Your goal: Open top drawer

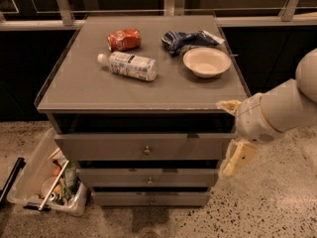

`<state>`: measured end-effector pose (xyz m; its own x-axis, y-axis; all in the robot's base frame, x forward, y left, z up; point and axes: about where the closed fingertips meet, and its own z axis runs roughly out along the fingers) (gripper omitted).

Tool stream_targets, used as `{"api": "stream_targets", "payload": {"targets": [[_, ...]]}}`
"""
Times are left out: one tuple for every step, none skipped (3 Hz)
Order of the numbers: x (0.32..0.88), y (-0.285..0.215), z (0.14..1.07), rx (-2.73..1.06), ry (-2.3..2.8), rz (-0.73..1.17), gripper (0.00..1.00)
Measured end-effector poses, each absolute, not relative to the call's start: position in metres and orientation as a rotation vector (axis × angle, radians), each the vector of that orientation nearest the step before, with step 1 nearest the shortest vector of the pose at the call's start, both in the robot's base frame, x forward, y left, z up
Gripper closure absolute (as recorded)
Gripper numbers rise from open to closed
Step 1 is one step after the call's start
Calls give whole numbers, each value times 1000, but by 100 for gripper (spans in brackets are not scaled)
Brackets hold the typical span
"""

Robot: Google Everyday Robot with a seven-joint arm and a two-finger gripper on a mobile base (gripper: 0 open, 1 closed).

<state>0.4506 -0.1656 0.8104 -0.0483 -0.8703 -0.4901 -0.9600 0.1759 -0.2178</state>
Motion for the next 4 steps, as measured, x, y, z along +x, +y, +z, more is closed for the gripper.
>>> {"api": "stream_targets", "payload": {"targets": [[432,-155,777,-1727,1926,279,0],[427,-145,747,-1748,1870,293,0],[445,-134,723,-1744,1802,280,0],[445,-134,723,-1744,1802,280,0]]}}
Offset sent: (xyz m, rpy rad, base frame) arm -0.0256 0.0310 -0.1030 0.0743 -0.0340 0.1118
